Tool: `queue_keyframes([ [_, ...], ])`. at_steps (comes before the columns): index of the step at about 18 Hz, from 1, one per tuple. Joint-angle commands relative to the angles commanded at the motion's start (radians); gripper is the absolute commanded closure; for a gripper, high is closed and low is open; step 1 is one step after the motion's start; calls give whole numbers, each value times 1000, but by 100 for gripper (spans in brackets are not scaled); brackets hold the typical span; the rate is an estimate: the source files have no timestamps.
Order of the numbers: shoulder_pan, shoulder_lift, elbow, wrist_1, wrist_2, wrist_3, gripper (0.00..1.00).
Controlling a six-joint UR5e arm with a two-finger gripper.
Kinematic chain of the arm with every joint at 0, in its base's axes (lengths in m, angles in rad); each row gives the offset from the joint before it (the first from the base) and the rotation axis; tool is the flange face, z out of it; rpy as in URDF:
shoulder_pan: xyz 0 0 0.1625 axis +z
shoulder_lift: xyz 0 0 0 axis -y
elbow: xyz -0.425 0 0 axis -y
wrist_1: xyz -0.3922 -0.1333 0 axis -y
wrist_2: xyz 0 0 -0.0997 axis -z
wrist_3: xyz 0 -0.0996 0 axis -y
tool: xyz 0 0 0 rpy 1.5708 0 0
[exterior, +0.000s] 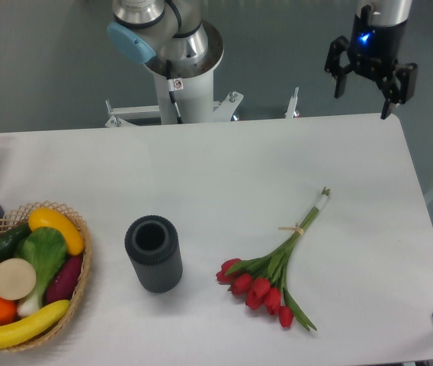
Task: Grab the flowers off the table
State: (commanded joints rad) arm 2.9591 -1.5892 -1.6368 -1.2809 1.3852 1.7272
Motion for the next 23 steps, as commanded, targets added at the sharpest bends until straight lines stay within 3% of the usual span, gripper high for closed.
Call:
queue_keyframes([
  [9, -11, -8, -18, 9, -27, -49, 0],
  [11, -15, -3, -50, 52, -70, -67, 0],
  [14, -38, -5, -107, 159, -75, -213, 0],
  [18, -107, -52, -120, 198, -74, -354, 0],
  [23, -169, -123, -107, 199, -75, -386, 0],
])
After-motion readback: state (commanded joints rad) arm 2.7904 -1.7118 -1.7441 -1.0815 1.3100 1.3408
